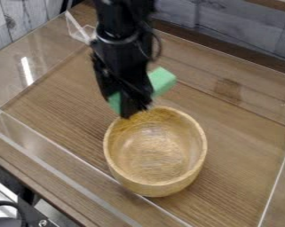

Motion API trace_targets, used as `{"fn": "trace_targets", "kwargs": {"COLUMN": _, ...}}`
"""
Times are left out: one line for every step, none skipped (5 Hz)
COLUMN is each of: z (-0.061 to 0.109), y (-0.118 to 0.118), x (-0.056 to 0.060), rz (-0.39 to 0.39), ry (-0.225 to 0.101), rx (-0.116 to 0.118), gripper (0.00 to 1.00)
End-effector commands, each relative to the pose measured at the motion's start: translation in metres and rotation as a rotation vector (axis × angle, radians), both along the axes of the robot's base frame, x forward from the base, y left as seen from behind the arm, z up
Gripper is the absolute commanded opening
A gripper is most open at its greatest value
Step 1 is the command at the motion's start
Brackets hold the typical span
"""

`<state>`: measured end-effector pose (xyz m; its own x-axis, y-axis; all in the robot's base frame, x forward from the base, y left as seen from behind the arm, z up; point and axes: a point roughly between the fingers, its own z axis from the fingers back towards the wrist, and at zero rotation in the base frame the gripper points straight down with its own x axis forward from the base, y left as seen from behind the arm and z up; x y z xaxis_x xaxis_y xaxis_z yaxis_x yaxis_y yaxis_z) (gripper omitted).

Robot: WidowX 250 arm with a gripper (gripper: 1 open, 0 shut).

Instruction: Put green object into wooden bowl

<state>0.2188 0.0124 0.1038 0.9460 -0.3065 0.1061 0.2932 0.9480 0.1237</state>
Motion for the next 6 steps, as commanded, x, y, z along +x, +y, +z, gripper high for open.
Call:
{"fn": "trace_targets", "kwargs": {"z": 0.0, "y": -0.023, "x": -0.001, "rz": -0.027, "ry": -0.021, "rx": 0.003, "gripper": 0.0}}
{"fn": "trace_targets", "kwargs": {"z": -0.01, "y": -0.029, "x": -0.012, "rz": 0.059, "ry": 0.008, "rx": 0.002, "gripper": 0.0}}
{"fn": "trace_targets", "kwargs": {"z": -0.013, "y": -0.029, "x": -0.02, "rz": 0.133, "ry": 0.025, "rx": -0.001, "gripper": 0.0}}
{"fn": "trace_targets", "kwargs": {"z": -0.028, "y": -0.035, "x": -0.018, "rz": 0.144, "ry": 0.036, "rx": -0.013, "gripper": 0.0}}
{"fn": "trace_targets", "kwargs": {"z": -0.045, "y": -0.042, "x": -0.014, "rz": 0.158, "ry": 0.05, "rx": -0.03, "gripper": 0.0}}
{"fn": "trace_targets", "kwargs": {"z": -0.041, "y": -0.045, "x": -0.011, "rz": 0.175, "ry": 0.06, "rx": -0.049, "gripper": 1.0}}
